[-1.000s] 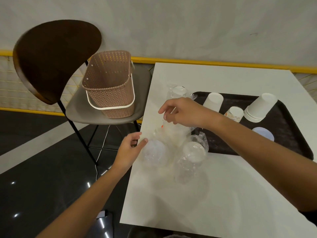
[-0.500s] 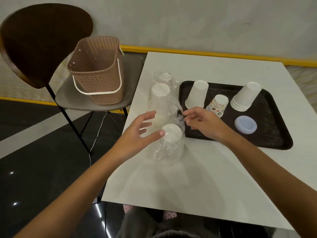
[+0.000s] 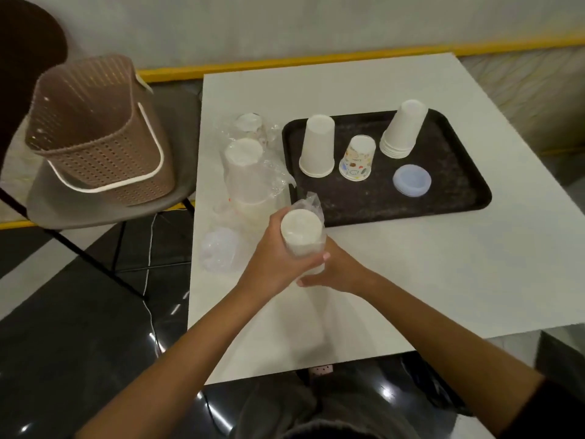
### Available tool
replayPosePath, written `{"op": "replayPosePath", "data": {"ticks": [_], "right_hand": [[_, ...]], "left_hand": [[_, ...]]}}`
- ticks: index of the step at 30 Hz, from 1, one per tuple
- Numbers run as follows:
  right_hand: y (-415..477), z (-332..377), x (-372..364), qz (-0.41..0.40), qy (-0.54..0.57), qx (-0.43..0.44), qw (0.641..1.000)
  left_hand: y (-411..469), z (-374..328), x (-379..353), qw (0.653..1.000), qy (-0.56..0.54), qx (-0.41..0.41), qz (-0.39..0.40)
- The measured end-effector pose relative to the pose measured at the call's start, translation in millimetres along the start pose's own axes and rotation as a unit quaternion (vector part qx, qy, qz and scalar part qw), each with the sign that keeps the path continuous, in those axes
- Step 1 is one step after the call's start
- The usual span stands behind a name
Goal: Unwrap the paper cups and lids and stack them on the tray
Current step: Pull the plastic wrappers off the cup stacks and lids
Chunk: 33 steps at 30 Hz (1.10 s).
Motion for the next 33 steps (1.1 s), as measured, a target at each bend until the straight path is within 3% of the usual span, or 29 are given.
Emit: {"op": "replayPosePath", "data": {"ticks": [9,13,17,22,25,27,31,33], "right_hand": [[-5.9,-29.2,11.2,-0.073,0.033,-0.046,0.996],[-20.5,-59.2,18.3,-0.098,-0.003,-0.109,0.989],[-30.6,-66.1,41.2,-0.096,0.024,-0.136,0.986],[-52.4,-71.5,87.6,-0.057,0.174,-0.201,0.962],[-65.0,-78.4,126.7,-0.116,0.392,-0.23,0.883],[-71.0,-83.2,148.4,-0.125,0.44,-0.228,0.86],[-75.8,-90.6,173.5,-0.104,0.439,-0.212,0.867],[-74.7,-94.5,178.4,-0.093,0.441,-0.22,0.865]], "left_hand": [[-0.4,4.7,-0.3,1.0,-0.015,-0.01,-0.022],[-1.8,12.9,-7.0,0.994,-0.082,0.06,-0.032],[-8.5,32.5,-19.1,0.964,-0.188,0.173,-0.074],[-20.8,34.8,-53.8,0.909,-0.328,0.244,-0.081],[-26.1,25.5,-87.4,0.868,-0.413,0.268,-0.06],[-25.4,19.2,-99.9,0.869,-0.411,0.265,-0.065],[-24.5,22.9,-101.0,0.884,-0.366,0.262,-0.125],[-25.8,15.7,-103.0,0.909,-0.328,0.237,-0.103]]}}
Point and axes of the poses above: each hand's wrist, its own y-axis towards the middle knuckle, its own x-axis out of the back of the hand, z = x × y, the point moved 9 cm from there along y, towards the middle knuckle, and after that the axes turned 8 degrees about -z, right-handed, at the moved point
